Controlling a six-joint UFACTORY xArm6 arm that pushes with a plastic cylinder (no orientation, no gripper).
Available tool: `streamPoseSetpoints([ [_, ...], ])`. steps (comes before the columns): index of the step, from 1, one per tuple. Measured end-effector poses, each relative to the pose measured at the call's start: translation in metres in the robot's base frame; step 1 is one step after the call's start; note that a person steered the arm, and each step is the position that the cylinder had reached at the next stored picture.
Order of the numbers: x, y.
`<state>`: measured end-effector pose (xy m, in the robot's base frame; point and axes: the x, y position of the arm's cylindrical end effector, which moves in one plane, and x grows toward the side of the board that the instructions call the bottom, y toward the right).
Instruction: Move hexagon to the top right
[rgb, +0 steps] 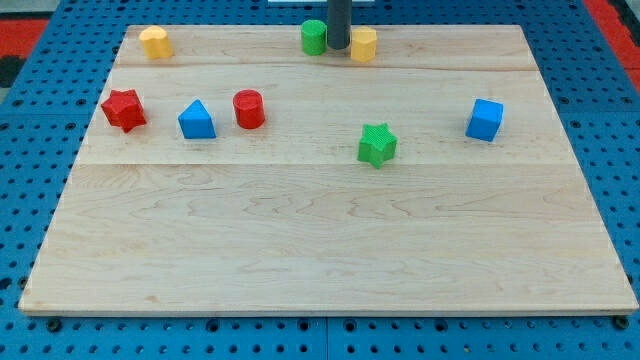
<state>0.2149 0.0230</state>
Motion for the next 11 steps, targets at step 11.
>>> streamPoseSetpoints([
  [11,0.081,0.104],
])
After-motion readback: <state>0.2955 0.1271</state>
